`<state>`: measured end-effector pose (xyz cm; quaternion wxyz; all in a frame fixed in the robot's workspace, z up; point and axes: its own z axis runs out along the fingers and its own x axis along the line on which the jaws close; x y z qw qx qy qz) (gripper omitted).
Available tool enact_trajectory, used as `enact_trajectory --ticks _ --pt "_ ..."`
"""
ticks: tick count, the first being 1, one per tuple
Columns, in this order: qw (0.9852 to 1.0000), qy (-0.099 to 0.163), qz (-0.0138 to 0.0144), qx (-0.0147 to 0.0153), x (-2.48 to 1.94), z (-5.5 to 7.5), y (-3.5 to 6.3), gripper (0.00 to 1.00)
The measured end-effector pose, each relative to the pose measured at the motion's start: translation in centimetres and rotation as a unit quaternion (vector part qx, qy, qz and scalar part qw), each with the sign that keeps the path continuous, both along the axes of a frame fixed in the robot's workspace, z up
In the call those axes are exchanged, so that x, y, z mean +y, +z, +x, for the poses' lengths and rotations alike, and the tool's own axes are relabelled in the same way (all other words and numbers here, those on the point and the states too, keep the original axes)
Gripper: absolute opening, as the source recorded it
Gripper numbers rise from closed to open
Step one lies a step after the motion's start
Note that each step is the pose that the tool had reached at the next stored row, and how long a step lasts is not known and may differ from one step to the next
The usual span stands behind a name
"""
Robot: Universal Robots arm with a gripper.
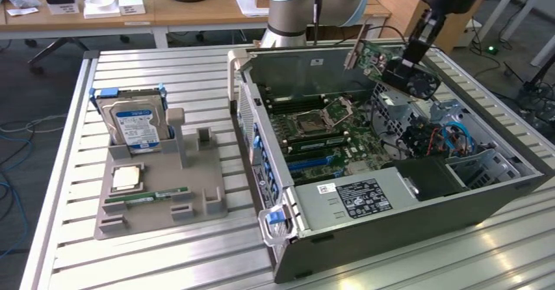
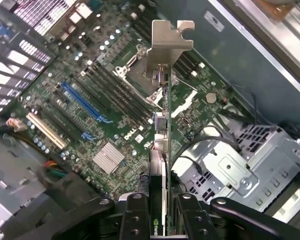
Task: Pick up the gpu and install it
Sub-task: 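Insert the gpu into the slot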
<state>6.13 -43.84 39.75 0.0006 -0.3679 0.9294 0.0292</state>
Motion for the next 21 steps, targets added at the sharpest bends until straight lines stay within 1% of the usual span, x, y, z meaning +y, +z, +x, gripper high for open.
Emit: enact_trajectory --ticks 3,6,8,11,13,16,19,21 --pt "0.9997 0.026 0.0000 0.0000 0.00 0.00 -0.09 0.26" --pt "0.9986 0.052 0.0000 0.0000 0.00 0.00 -0.17 0.26" --pt "0.9976 0.070 0.0000 0.0000 0.00 0.00 -0.22 0.26" --pt "0.9953 0.097 0.0000 0.0000 0.00 0.00 -0.30 0.26" --pt "0.9935 0.114 0.0000 0.0000 0.00 0.00 -0.36 0.26" --pt "0.9900 0.141 0.0000 0.0000 0.00 0.00 -0.43 0.26" --pt "0.9858 0.168 0.0000 0.0000 0.00 0.00 -0.51 0.26" --pt "0.9827 0.185 0.0000 0.0000 0.00 0.00 -0.56 0.26"
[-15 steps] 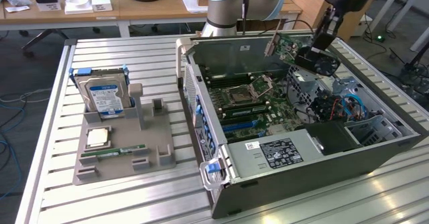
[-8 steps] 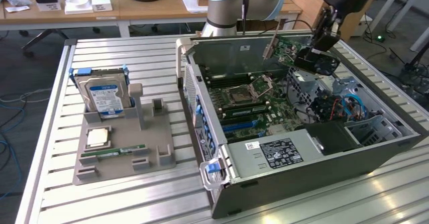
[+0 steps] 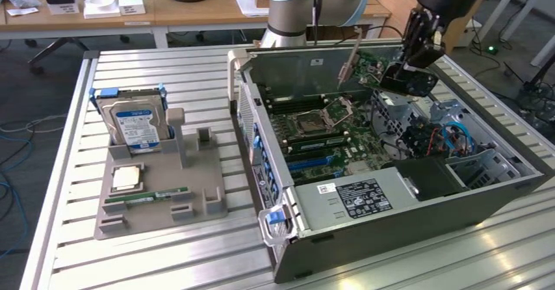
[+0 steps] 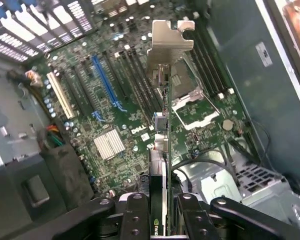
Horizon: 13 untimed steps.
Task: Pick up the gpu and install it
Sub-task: 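Insert the gpu into the slot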
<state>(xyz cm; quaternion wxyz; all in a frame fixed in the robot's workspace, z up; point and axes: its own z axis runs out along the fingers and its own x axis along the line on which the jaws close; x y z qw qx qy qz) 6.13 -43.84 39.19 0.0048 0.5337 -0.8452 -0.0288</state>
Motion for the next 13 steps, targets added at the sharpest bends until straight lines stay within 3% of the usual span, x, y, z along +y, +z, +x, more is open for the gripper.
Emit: enact_trajectory --ticks 6,10,13 --pt "0.9985 0.055 0.0000 0.0000 0.00 0.00 -0.15 0.26" --pt "0.9958 0.091 0.0000 0.0000 0.00 0.00 -0.24 0.26" --pt "0.9929 0.119 0.0000 0.0000 0.00 0.00 -0.30 0.26"
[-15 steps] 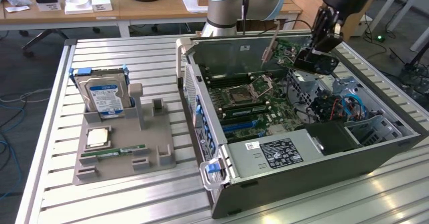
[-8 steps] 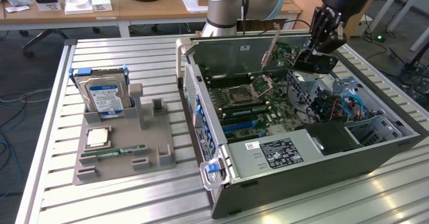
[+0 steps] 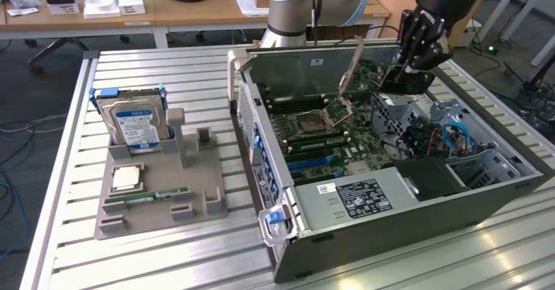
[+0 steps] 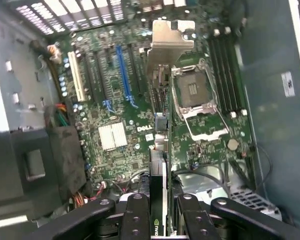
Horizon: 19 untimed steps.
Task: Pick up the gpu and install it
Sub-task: 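Insert the gpu into the slot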
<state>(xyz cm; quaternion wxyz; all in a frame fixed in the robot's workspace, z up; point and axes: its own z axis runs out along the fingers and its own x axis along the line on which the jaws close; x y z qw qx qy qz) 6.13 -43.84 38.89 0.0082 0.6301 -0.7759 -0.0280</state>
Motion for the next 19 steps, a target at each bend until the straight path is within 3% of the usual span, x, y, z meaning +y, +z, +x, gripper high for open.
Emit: enact_trajectory --ticks 4,9,13,17,19 --pt "0.9994 0.036 0.0000 0.0000 0.00 0.00 -0.07 0.26" --pt "0.9972 0.075 -0.0001 0.0000 0.05 0.00 -0.11 0.26" --pt "0.9960 0.089 -0.0001 0.0000 0.33 -0.02 -0.12 0.26" --pt "0.9958 0.092 -0.0001 -0.0002 0.39 -0.15 -0.14 0.26" --pt "0.9956 0.094 -0.0003 -0.0034 0.43 -0.28 -0.22 0.26"
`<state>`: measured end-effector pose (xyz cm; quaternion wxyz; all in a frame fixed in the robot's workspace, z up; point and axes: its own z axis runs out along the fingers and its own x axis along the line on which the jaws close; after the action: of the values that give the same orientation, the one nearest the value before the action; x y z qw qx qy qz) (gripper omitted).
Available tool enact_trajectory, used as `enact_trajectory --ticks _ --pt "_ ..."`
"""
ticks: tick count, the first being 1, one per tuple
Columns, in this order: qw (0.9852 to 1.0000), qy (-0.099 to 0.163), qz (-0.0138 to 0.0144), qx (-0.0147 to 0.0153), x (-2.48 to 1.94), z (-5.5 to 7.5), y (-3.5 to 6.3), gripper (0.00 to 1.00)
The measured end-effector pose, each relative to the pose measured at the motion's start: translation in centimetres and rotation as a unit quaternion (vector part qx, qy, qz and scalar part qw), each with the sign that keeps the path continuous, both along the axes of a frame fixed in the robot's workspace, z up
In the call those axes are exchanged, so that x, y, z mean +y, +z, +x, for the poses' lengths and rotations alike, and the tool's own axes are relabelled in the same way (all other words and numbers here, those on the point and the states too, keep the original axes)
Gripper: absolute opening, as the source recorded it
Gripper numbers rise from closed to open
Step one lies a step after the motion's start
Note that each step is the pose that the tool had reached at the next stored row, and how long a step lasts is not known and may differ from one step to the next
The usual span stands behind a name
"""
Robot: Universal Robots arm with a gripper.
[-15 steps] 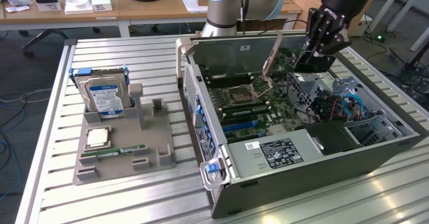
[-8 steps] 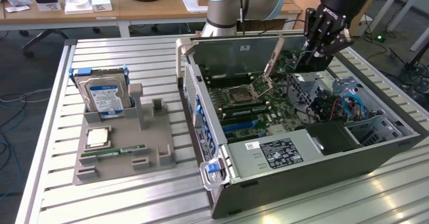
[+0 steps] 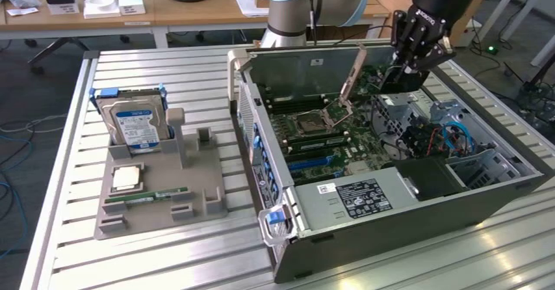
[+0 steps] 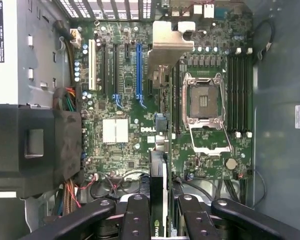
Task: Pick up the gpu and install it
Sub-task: 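Insert the gpu into the slot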
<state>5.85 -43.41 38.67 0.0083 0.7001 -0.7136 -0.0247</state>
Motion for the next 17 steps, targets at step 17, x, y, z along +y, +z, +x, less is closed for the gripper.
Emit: enact_trajectory --ticks 17 --pt "0.9997 0.003 -0.0001 -0.0258 0.43 -2.8 -0.49 0.26"
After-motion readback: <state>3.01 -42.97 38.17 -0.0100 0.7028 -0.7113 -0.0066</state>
